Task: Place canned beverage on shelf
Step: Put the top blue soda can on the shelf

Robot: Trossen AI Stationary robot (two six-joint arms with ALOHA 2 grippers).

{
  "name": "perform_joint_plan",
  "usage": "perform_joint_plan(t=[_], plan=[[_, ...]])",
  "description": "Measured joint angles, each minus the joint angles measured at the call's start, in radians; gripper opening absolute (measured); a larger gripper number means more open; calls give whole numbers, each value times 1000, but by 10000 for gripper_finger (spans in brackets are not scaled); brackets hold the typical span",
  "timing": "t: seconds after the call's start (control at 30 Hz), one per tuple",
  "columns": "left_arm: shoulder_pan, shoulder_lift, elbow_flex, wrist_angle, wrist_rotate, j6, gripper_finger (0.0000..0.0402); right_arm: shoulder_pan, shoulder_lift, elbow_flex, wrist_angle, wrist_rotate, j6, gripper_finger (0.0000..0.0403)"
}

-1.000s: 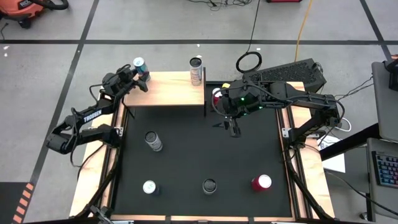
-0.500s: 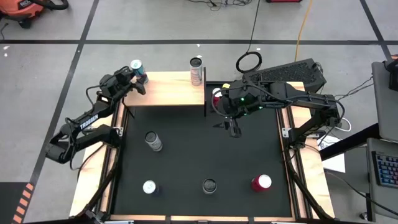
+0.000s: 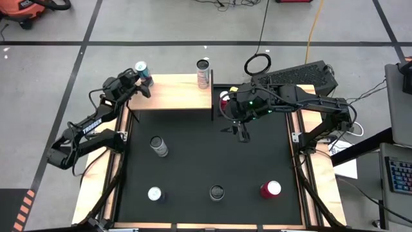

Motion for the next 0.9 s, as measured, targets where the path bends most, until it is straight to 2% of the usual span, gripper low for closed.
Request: perform_joint_plan(t=[0.6,0.9], plan=[[0,-5,2,7,-2,0,268,0,0,0,-7,-2,21,263],[-1,-5,2,7,37,1,268,0,0,0,-7,-2,17,263]])
